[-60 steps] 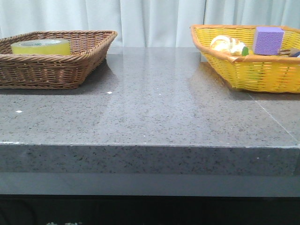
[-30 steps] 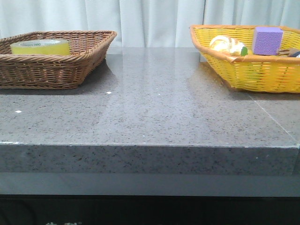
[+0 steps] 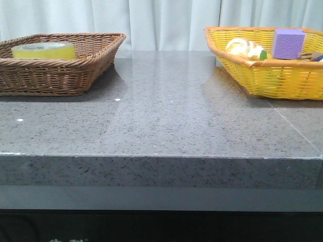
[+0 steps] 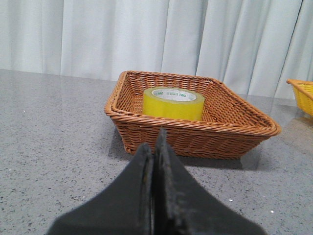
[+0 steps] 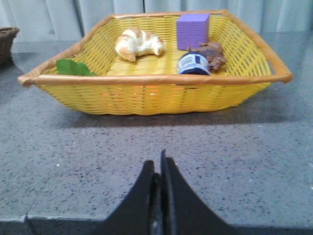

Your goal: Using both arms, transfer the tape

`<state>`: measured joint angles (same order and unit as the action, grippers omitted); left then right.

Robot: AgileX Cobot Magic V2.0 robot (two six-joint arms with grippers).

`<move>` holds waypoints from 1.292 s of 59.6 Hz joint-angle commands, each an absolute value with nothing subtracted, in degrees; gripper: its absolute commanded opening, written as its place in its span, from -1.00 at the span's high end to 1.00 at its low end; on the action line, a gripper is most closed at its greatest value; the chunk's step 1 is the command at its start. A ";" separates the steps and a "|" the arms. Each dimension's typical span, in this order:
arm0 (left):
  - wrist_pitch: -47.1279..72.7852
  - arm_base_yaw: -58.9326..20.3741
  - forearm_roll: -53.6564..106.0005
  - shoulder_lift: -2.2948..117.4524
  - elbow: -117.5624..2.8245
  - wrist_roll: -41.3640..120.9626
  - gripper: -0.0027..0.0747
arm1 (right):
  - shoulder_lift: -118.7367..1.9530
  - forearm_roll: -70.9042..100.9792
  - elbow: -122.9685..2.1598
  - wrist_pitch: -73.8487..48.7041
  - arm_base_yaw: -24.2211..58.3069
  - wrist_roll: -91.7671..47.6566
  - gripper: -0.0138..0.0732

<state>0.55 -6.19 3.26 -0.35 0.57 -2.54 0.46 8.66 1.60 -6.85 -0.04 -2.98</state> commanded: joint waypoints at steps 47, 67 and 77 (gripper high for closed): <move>-4.29 -6.11 3.66 -1.36 2.79 -2.55 0.98 | 2.12 0.84 0.11 0.83 -0.79 6.89 0.84; -4.29 -6.11 3.66 -1.36 2.79 -2.55 0.98 | 2.12 0.95 0.11 0.39 0.15 6.37 0.84; -4.29 -6.11 3.66 -1.36 2.79 -2.55 0.98 | 2.12 1.99 0.11 0.39 0.15 5.93 0.84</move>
